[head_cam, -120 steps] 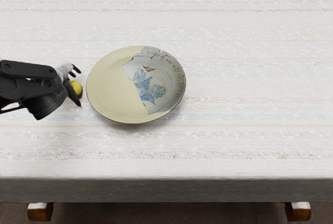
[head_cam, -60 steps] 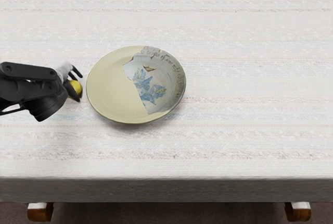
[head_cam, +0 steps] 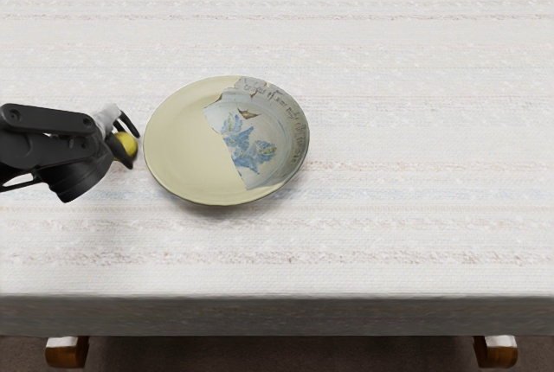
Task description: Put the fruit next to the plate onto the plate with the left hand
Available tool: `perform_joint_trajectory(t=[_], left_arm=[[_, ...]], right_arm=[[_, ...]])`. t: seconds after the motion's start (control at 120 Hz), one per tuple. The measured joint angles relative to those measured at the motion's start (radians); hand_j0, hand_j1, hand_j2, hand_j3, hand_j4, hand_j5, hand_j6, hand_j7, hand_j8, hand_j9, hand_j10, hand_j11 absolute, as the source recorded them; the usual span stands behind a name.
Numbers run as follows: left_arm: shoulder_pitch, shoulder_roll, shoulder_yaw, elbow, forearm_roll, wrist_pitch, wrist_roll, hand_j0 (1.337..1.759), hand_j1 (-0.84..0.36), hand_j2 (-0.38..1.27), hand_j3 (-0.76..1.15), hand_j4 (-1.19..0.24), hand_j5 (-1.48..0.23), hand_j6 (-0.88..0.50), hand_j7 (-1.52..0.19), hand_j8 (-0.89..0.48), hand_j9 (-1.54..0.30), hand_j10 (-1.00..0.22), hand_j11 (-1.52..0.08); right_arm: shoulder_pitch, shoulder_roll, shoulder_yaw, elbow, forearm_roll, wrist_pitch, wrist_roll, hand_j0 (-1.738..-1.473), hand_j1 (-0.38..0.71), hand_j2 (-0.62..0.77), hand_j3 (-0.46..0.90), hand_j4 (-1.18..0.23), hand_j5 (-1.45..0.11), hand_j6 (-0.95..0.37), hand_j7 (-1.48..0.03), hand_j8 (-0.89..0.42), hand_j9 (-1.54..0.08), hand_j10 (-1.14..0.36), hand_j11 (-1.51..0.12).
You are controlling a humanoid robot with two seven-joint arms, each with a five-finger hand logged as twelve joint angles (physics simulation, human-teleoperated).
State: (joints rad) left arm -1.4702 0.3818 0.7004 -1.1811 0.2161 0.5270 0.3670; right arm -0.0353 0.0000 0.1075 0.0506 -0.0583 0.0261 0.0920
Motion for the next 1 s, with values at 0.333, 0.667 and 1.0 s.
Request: perform_joint_trajectory(t=[0.333,0.667,1.0], left_arm=[[-0.017,0.023,0.005,-0.004,0.0,-0.009,0.0,1.656,-0.3,0.58,0.0,-0.71,-0.93,-0.49,-0.93,-0.46,-0.94,-0.71,-0.95],[-0.15,0.155,0.014,-0.102,0.0,-0.021,0.01,1.656,-0.3,0.54,0.0,-0.72,-0.96,-0.47,-0.96,-0.44,-0.96,-0.71,-0.96],[-0.314,0.198,0.002,-0.302,-0.005,-0.024,0.036,1.657,-0.31,0.58,0.0,-0.71,-0.97,-0.48,-0.96,-0.45,-0.96,-0.72,-0.96]], right_arm=[[0.0,0.0,0.0,0.0,0.0,0.0,0.0,-1.658,-0.3,-0.01,0.0,-0.04,-0.05,-0.04,-0.05,-0.04,-0.05,-0.04,-0.05],[0.0,0.0,0.0,0.0,0.0,0.0,0.0,-1.658,-0.3,-0.01,0.0,-0.04,-0.05,-0.04,-0.05,-0.04,-0.05,-0.04,-0.05],[0.0,0.0,0.0,0.0,0.0,0.0,0.0,-1.658,-0.3,-0.01,0.0,-0.04,-0.05,-0.04,-0.05,-0.04,-0.05,-0.04,-0.05]])
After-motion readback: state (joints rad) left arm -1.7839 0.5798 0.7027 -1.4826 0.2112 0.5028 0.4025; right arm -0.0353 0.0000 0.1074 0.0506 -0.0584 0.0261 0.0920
